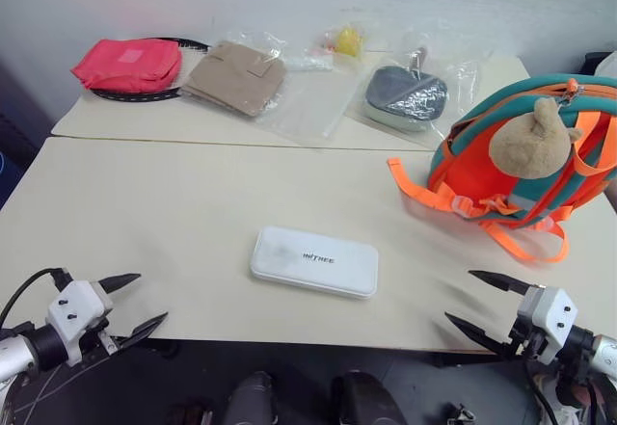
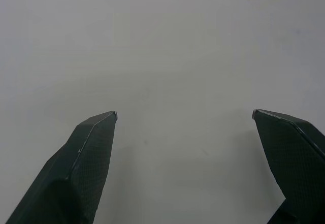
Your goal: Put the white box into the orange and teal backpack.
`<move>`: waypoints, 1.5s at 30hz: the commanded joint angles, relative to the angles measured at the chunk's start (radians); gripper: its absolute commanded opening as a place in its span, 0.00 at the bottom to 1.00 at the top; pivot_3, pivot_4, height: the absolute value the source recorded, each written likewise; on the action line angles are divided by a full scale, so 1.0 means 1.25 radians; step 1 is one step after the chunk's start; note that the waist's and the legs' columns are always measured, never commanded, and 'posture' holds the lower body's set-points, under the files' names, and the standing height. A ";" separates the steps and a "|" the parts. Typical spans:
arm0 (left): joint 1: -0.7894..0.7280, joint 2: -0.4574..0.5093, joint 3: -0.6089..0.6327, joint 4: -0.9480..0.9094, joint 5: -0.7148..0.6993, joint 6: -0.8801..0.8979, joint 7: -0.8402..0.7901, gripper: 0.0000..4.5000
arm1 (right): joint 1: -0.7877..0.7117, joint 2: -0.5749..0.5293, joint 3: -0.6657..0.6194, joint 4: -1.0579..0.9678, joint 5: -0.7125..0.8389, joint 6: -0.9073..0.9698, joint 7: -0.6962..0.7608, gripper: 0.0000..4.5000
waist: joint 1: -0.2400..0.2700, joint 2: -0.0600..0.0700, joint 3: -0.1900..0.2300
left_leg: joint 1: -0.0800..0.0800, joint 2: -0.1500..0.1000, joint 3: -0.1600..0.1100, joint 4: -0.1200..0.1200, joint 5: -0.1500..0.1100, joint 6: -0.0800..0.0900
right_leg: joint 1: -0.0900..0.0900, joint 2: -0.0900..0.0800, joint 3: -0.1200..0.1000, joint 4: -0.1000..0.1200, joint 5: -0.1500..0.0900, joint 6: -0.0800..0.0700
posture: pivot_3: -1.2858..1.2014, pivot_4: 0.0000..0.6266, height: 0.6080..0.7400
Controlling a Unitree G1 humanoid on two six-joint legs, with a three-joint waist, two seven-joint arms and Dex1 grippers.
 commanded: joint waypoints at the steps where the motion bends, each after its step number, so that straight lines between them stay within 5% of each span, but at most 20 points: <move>1: 0.003 -0.005 0.017 -0.004 0.005 -0.021 0.010 1.00 | -0.002 -0.004 -0.008 0.008 0.002 -0.028 0.005 0.99 | 0.000 0.000 0.000 | 0.000 0.000 0.000 0.000 0.000 0.000 | 0.000 0.000 0.000 0.000 0.000 0.000 | 0.52 0.24 1.00; 10: -0.039 0.000 0.004 -0.017 -0.060 0.076 -0.004 1.00 | -0.030 0.001 0.019 -0.020 0.025 0.009 -0.012 0.95 | -0.001 0.000 0.000 | 0.000 0.000 0.000 0.000 0.000 0.000 | 0.000 0.000 0.000 0.000 0.000 0.000 | 0.52 0.24 1.00; 14: -0.116 -0.004 -0.026 -0.063 -0.114 0.183 0.022 0.80 | -0.067 -0.024 0.072 -0.109 0.046 0.119 -0.014 0.71 | -0.001 0.000 0.000 | 0.000 0.000 0.000 0.001 0.000 0.000 | 0.000 0.000 0.000 0.001 0.000 0.000 | 0.52 0.24 1.00; 23: -0.390 -0.056 -0.259 -0.135 -0.038 0.367 0.177 0.13 | -0.226 -0.010 0.238 -0.155 -0.092 0.226 -0.103 0.00 | 0.001 -0.001 0.000 | -0.001 0.000 -0.001 0.004 0.002 -0.003 | 0.000 0.000 -0.001 0.003 0.000 0.000 | 0.52 0.24 1.00; 25: -0.445 -0.068 -0.330 -0.111 0.001 0.373 0.176 0.02 | -0.252 -0.008 0.277 -0.151 -0.126 0.262 -0.120 0.00 | 0.001 -0.001 0.000 | -0.001 0.000 -0.001 0.004 0.002 -0.004 | 0.000 0.000 -0.001 0.003 0.000 0.000 | 0.52 0.24 1.00; 32: -0.532 -0.089 -0.448 -0.063 0.053 0.390 0.141 0.01 | -0.293 -0.006 0.322 -0.163 -0.136 0.333 -0.130 0.00 | 0.001 -0.001 0.000 | -0.002 0.000 -0.001 0.007 0.002 -0.004 | -0.002 0.001 0.000 0.004 0.000 0.000 | 0.52 0.24 1.00; 45: -0.447 -0.076 -0.432 -0.185 -0.009 0.495 0.107 0.01 | -0.368 0.003 0.308 -0.099 -0.127 0.352 -0.139 0.00 | 0.002 0.000 -0.001 | -0.002 0.000 -0.001 0.010 0.001 -0.003 | 0.000 0.000 0.000 0.004 0.000 0.000 | 0.52 0.24 1.00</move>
